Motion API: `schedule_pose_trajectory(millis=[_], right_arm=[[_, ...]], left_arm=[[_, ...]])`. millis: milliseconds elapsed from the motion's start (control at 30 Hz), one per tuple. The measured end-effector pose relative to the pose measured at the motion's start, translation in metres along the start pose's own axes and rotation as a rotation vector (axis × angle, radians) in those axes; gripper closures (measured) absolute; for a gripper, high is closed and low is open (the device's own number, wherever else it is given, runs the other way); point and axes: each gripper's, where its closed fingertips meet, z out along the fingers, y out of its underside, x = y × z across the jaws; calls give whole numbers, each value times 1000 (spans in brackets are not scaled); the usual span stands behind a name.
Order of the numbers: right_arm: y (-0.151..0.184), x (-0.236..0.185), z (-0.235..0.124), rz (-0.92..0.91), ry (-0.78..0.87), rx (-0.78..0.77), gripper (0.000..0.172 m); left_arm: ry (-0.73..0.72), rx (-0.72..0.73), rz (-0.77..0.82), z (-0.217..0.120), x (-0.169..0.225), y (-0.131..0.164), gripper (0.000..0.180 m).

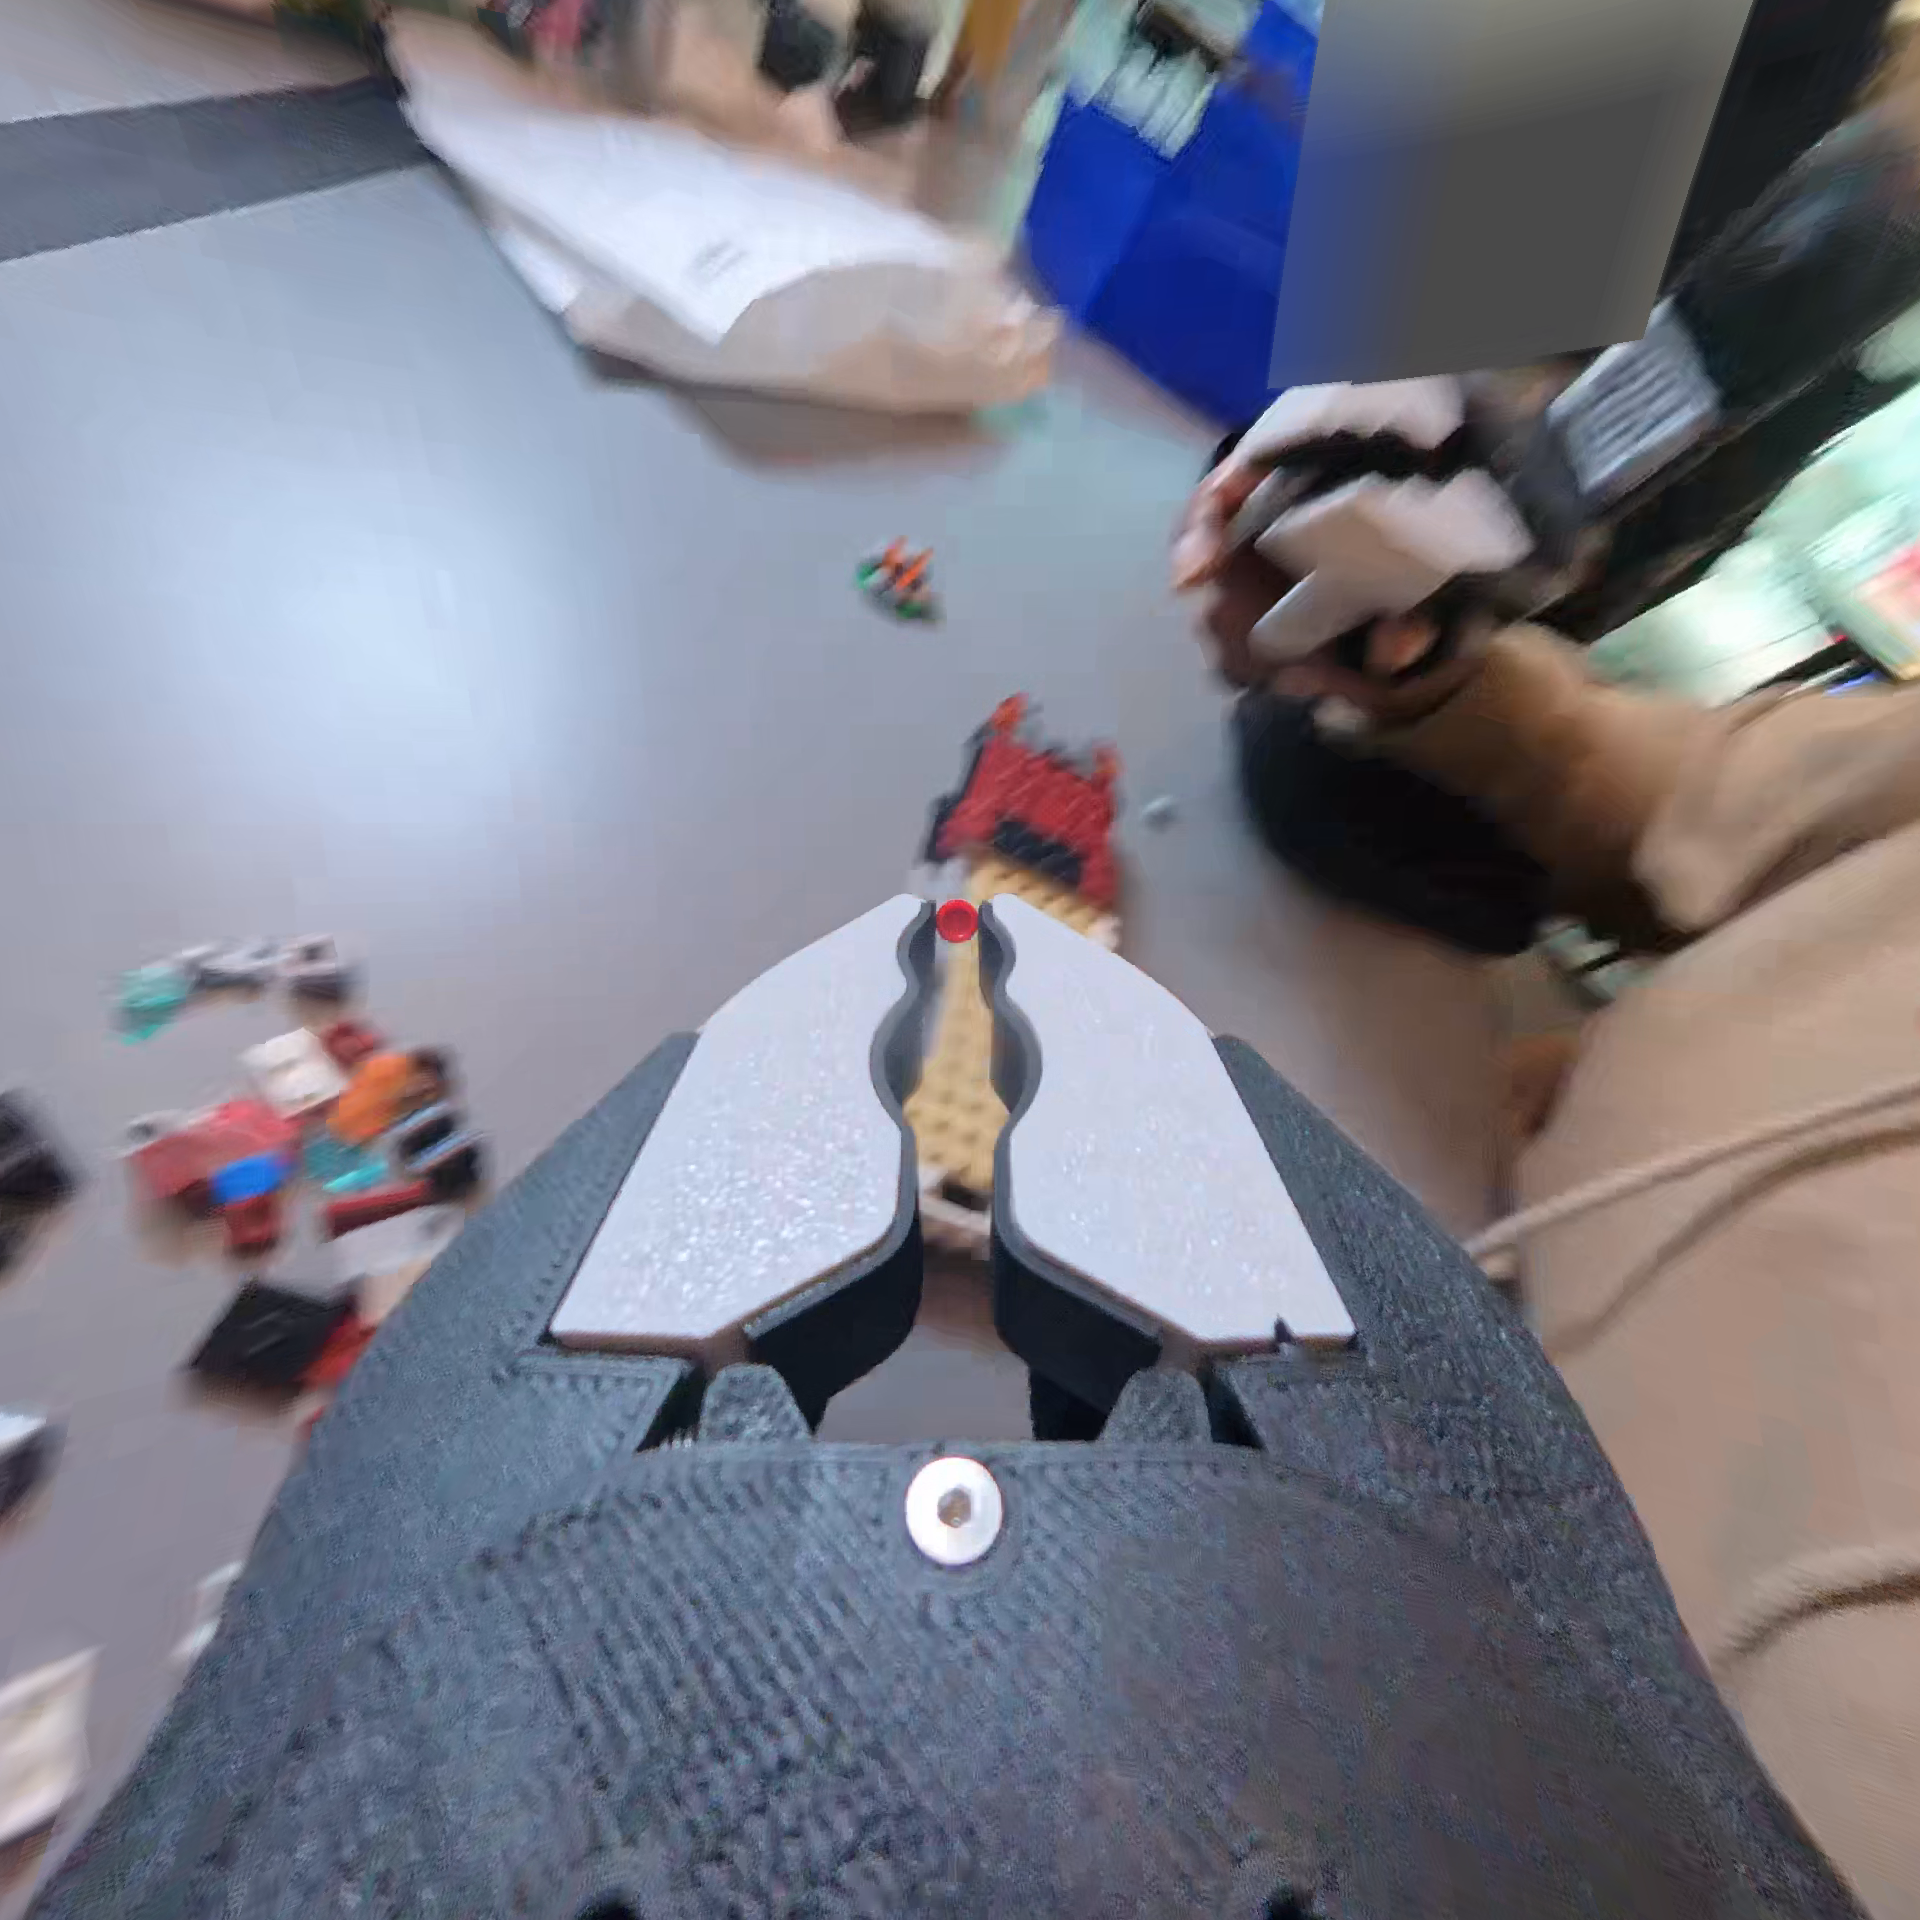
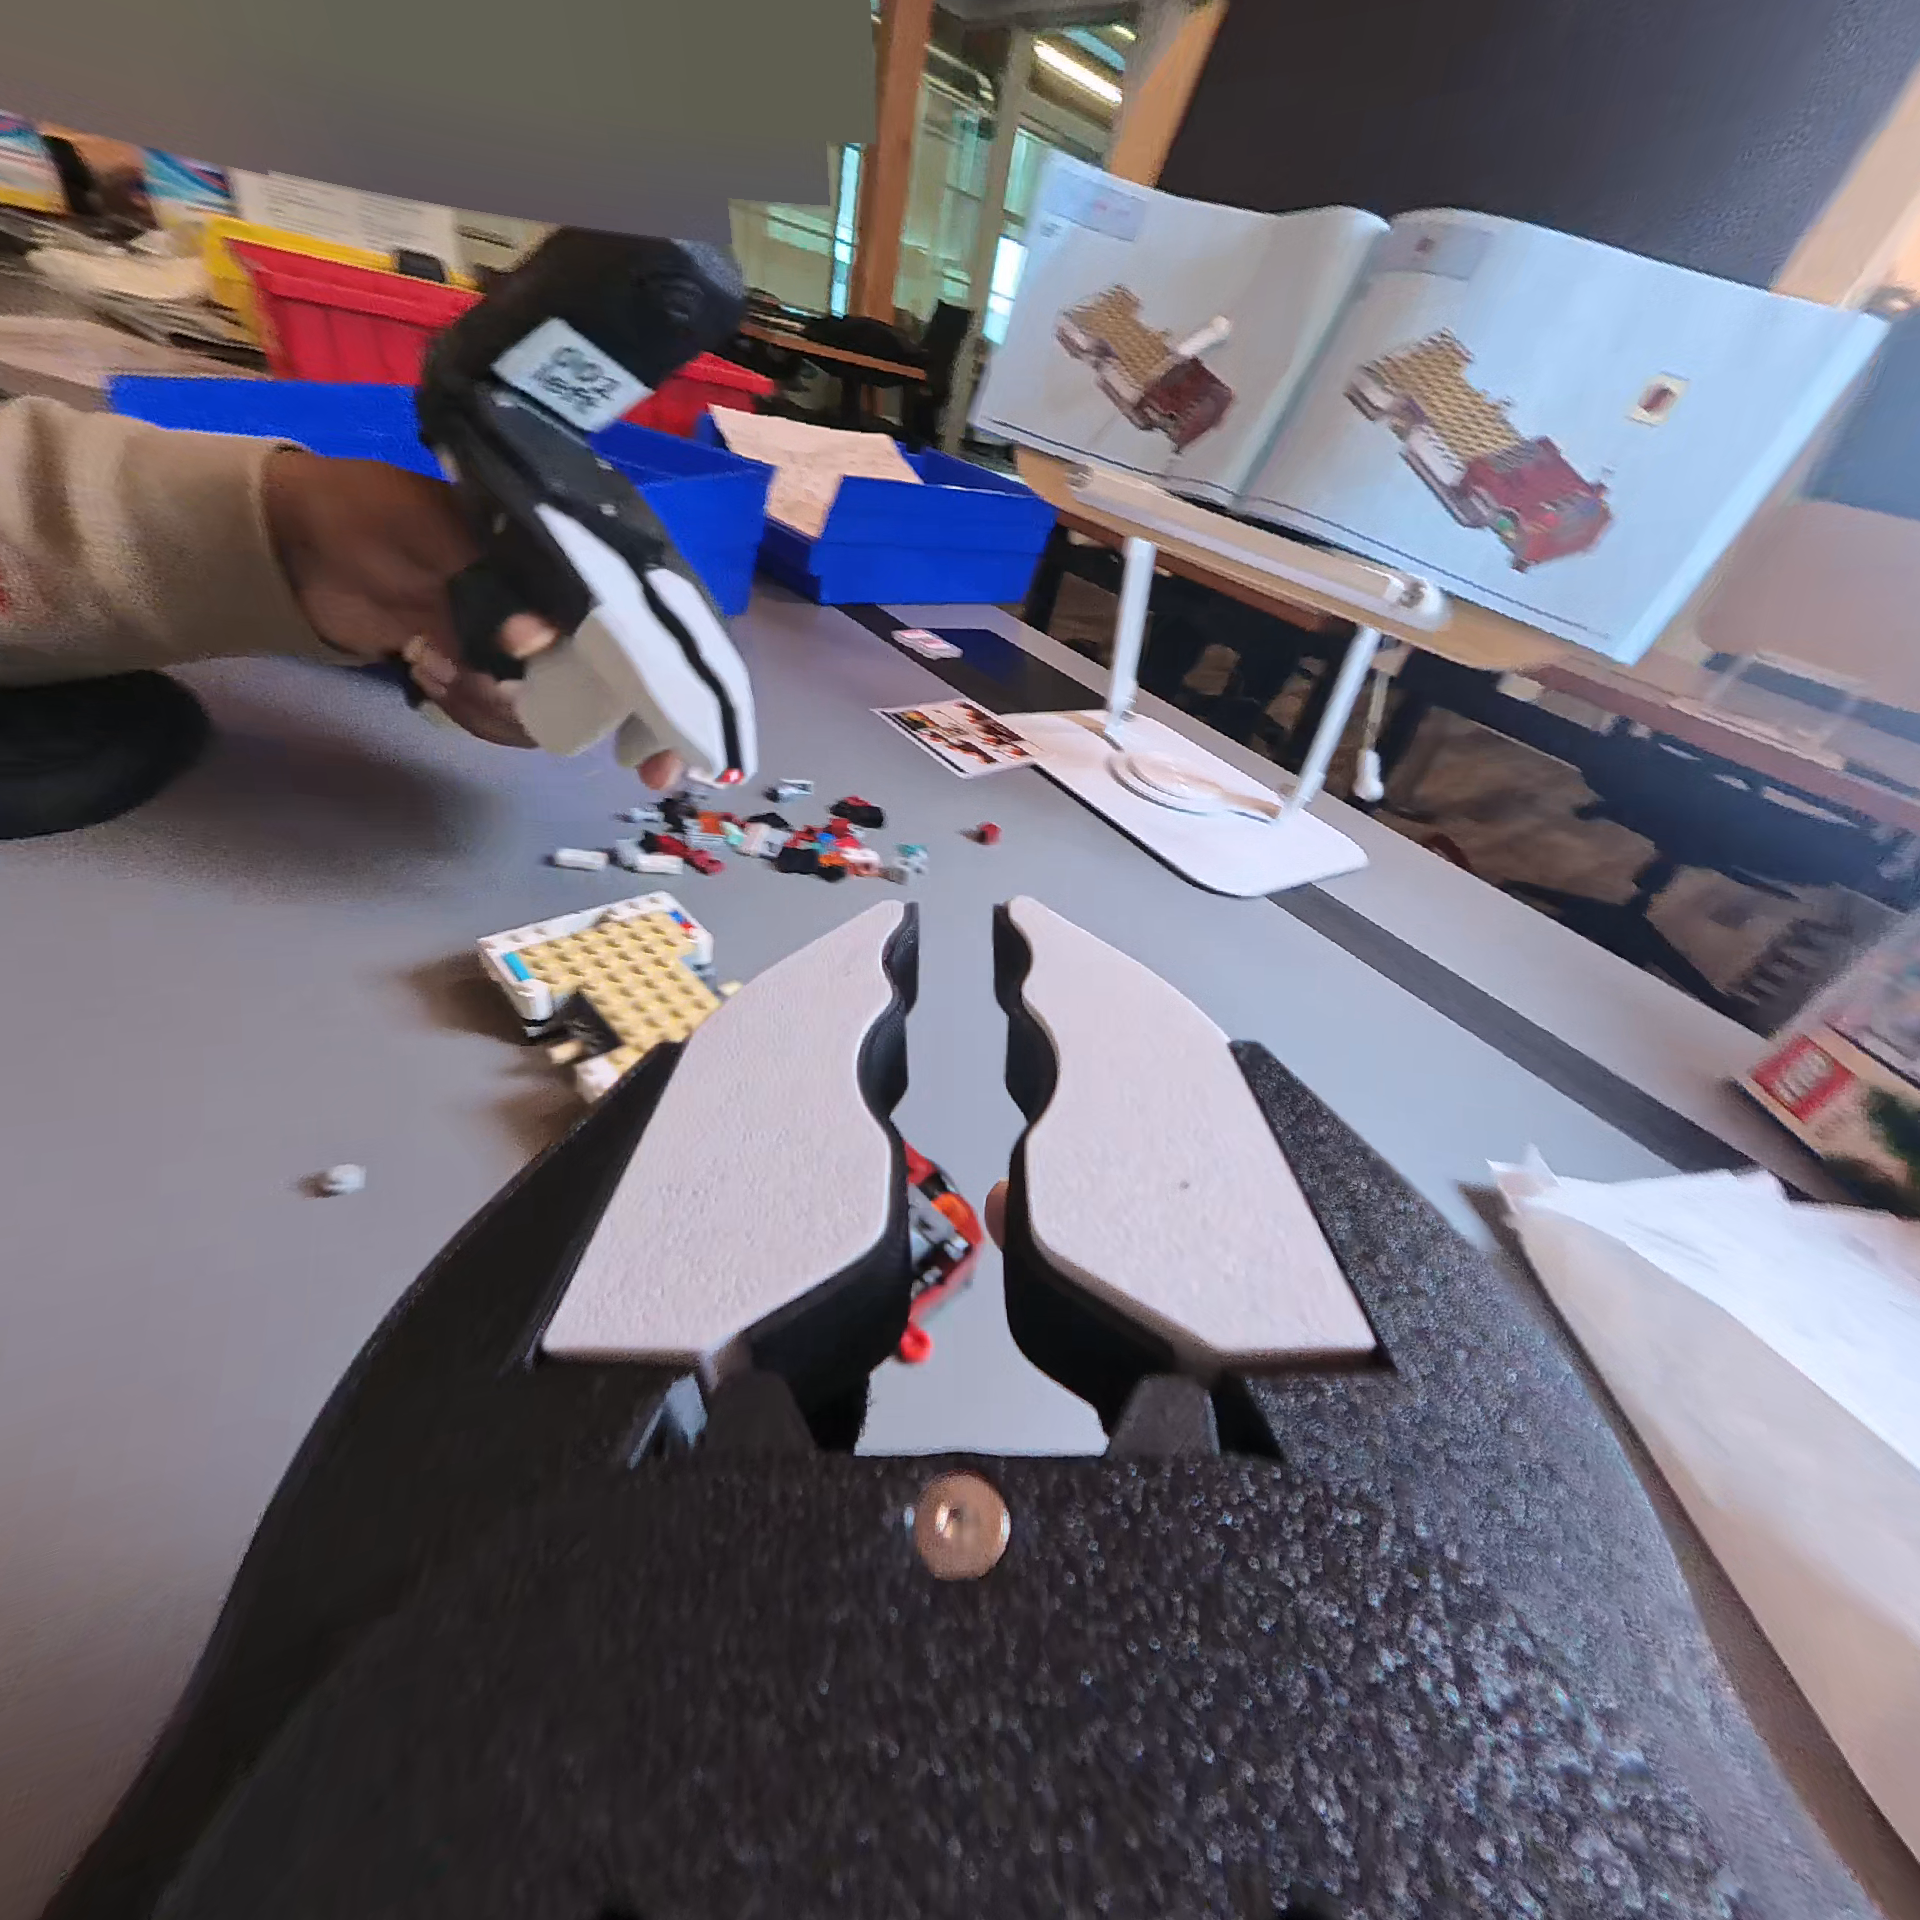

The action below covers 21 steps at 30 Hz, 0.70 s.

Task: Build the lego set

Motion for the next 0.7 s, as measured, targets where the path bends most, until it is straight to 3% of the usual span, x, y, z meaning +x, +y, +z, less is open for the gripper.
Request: schedule_pose_trajectory(millis=[133, 233, 433, 700], right_arm=[[-21, -43, 14, -137, -112, 45, 158], [-35, -61, 21, -230, -110, 58, 163], [-51, -71, 29, -289, -84, 76, 163], [-52, -75, 33, -274, -91, 76, 163]], left_arm=[[414, 249, -300, -2, 59, -35, 173], [579, 342, -489, 0, 75, -45, 173], [658, 360, -568, 7, 94, -44, 173], [667, 344, -551, 8, 103, -42, 173]])
